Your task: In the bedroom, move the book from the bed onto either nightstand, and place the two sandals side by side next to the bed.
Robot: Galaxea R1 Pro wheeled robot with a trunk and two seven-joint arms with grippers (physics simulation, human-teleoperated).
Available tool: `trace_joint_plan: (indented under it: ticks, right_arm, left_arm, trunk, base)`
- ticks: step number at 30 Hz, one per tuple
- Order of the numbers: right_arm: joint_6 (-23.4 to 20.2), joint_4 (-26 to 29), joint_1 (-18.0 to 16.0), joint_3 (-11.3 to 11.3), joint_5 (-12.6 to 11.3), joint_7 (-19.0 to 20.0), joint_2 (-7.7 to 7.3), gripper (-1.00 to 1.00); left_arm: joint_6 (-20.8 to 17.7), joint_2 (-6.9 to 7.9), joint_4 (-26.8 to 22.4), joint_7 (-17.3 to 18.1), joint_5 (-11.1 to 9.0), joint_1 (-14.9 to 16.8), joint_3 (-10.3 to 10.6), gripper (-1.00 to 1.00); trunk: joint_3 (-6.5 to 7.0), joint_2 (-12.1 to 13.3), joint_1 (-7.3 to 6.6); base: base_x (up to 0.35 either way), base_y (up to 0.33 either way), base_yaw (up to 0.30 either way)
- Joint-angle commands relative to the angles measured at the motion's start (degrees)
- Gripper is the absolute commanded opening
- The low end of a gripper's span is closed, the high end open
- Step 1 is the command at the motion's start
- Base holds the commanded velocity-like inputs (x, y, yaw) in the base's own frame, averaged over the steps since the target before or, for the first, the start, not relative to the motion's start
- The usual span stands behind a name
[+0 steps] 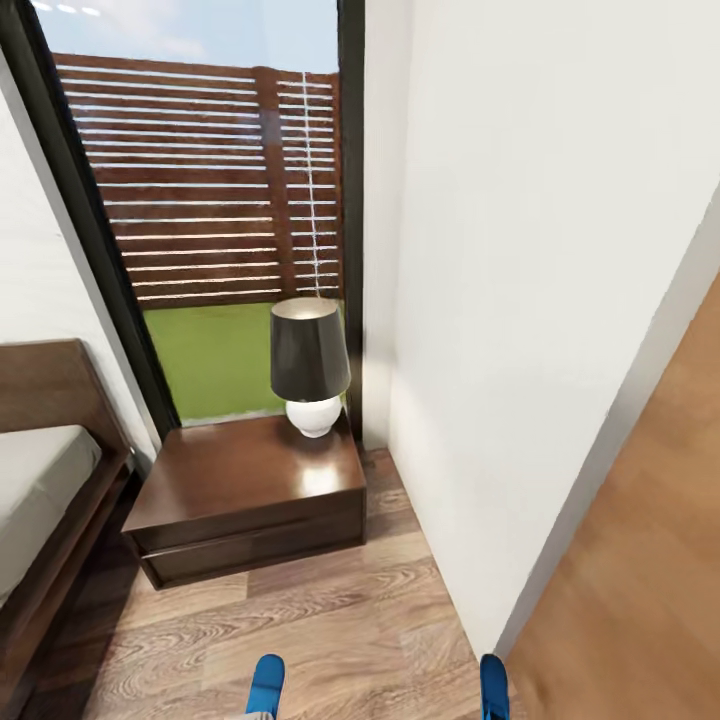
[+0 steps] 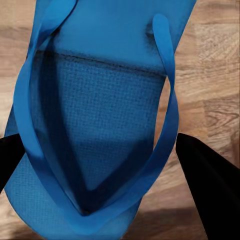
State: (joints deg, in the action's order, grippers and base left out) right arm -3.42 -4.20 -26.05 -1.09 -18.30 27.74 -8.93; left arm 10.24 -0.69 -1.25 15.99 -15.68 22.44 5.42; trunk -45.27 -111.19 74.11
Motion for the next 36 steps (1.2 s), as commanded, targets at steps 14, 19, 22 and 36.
trace_joint_plan:
  ticks: [14, 19, 22, 36]
  right_arm:
    - [-0.36, -0.10, -0.06, -0.14, -0.59, 0.29, -0.03, -1.00]
    - [-0.36, -0.10, -0.06, -0.12, -0.59, 0.29, -0.03, -1.00]
    - [-0.36, -0.10, -0.06, -0.13, -0.59, 0.29, -0.03, -1.00]
    - [-0.36, -0.10, -0.06, -0.13, -0.59, 0.29, -0.03, -1.00]
  left_arm:
    - [0.22, -0.01, 0.11, 0.18, -0.58, 0.06, 0.47, -1.00]
    - [0.22, -0.01, 0.11, 0.18, -0.58, 0.06, 0.47, -1.00]
    - [0.22, -0.01, 0.11, 0.18, -0.58, 0.06, 0.47, -1.00]
    - [0.22, -0.01, 0.11, 0.18, -0.58, 0.06, 0.47, -1.00]
  trunk:
    - [-0.05, -0.02, 0.02]
    - [-0.05, -0.02, 0.02]
    - [-0.05, -0.02, 0.02]
    - [-0.05, -0.02, 0.02]
  base:
    - [0.300, -0.001, 0.291]
    - [0.285, -0.079, 0.252]
    - [0.276, -0.115, 0.050]
    - [0.148, -0.063, 0.091]
